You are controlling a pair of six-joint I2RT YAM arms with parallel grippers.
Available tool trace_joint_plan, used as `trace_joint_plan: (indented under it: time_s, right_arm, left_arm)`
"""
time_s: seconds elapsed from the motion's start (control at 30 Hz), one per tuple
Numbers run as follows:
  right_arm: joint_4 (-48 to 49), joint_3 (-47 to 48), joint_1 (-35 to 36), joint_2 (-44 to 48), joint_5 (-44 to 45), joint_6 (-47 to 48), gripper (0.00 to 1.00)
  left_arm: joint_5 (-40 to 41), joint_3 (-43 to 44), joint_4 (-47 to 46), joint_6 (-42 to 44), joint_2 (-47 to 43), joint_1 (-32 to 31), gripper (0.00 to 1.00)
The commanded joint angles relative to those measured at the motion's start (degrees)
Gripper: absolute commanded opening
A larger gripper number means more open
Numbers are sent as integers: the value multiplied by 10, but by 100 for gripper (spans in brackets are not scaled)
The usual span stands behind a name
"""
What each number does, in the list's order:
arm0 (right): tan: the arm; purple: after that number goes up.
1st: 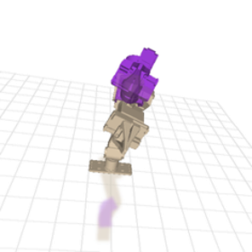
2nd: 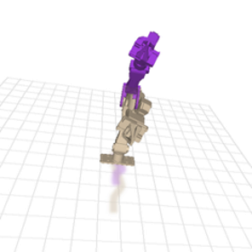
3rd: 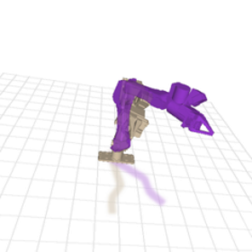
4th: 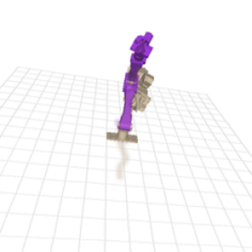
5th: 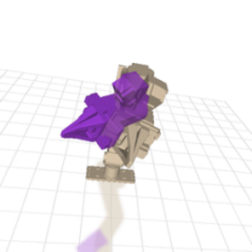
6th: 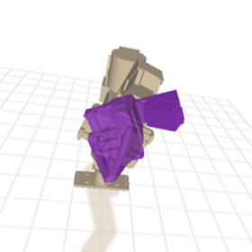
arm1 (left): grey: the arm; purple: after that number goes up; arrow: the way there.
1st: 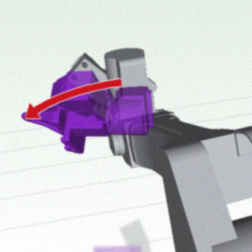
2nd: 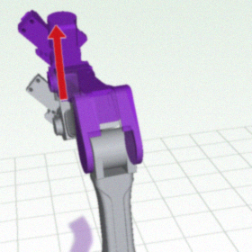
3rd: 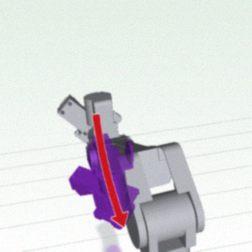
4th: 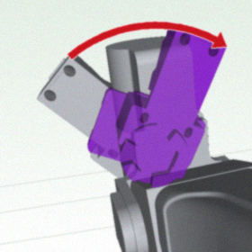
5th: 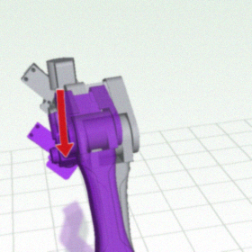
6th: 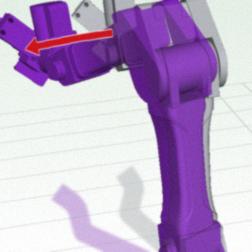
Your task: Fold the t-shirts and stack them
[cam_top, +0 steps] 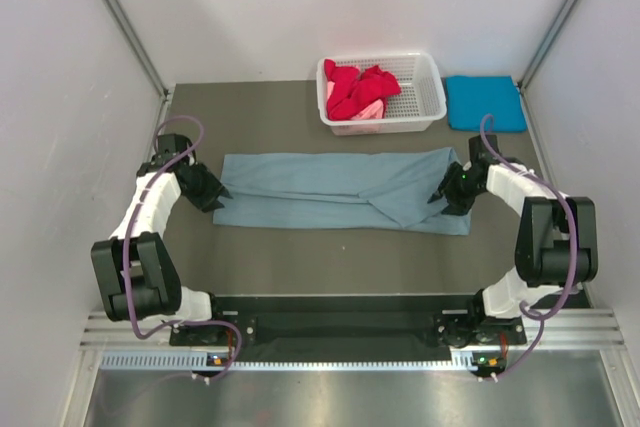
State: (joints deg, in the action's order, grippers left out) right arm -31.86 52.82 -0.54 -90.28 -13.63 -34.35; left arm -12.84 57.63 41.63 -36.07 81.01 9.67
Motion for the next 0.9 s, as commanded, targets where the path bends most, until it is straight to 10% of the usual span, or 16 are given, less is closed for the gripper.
trace_joint_plan:
  time_s: [0.0,0.43,0.87]
  right_arm:
    - [45,0,-1,-11,-5,-5,49]
    - [40,64,-1,-52,-30,-32,4]
    - [3,98,0,-56,-20,-20,24]
  left_arm:
    - [-16,7,-13,-6,5,2,39]
    - [-17,49,-14,-5,41,2,39]
    - [-32,71,-31,-15,80,2,39]
